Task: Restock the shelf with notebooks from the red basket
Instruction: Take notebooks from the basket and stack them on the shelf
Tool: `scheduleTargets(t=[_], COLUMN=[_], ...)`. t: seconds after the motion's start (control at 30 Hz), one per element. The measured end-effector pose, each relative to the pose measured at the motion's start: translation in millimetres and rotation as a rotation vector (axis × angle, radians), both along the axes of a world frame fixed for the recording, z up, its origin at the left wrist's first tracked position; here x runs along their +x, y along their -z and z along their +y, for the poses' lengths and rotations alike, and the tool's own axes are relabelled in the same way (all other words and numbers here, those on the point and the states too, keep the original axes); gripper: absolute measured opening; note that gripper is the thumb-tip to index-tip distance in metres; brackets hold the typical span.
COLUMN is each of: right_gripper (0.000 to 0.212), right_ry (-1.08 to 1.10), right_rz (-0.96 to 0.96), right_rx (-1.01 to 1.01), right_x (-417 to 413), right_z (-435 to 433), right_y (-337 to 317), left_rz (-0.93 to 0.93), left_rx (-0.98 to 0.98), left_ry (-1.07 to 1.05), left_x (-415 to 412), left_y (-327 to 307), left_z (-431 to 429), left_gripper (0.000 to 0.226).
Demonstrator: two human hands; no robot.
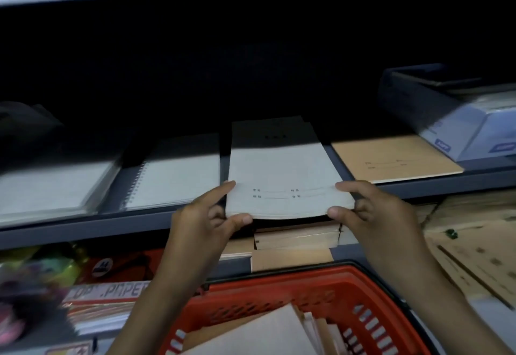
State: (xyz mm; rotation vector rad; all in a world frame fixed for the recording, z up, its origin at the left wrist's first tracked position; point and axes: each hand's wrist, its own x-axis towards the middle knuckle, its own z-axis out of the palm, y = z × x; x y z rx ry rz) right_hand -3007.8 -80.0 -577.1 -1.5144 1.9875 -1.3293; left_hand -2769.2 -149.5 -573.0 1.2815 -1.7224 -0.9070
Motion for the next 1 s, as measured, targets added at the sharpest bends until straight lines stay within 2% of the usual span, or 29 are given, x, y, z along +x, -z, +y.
scheduleTargets(t=[0.1,0.27,0.43,0.53,0.77,1.0], right_gripper=[0.033,0.032,0.031,0.029,0.028,0.026], right_ry=[0.059,0.066,0.059,0.083,0.152,0.198], right_rz=[0.115,0.205,0.187,0.199,0.211,0.269], right_rx=[-0.031,-0.017,-0.028,-0.05,-0.045,-0.12], right_x=[6.3,5.7,6.3,7.0,2.2,0.7], right_z=[-9.8,-22.9,-28.0,-32.2,-36.4,-39.0], right_y=[-3.2,-0.5,5.9,6.2,2.3,8.6], left_rz=[-0.087,-0.097,-0.129,-0.085,-0.006,-0.032], left_rx=[-0.074,-0.059,-0.085,-0.104,-0.132,-0.192], left_ry=[-0.078,-0.089,-0.102,-0.156,-0.257,-0.307], left_x=[-7.7,-19.1,-26.6,-29.2,-33.1,-33.6], left_y=[-1.4,-1.8,-5.4,-6.2,-2.0,7.4], left_z=[-8.5,-13.2,-15.9,-14.5,-12.0,-17.2], left_gripper=[0.058,0.052,0.04,0.03,0.047,0.049])
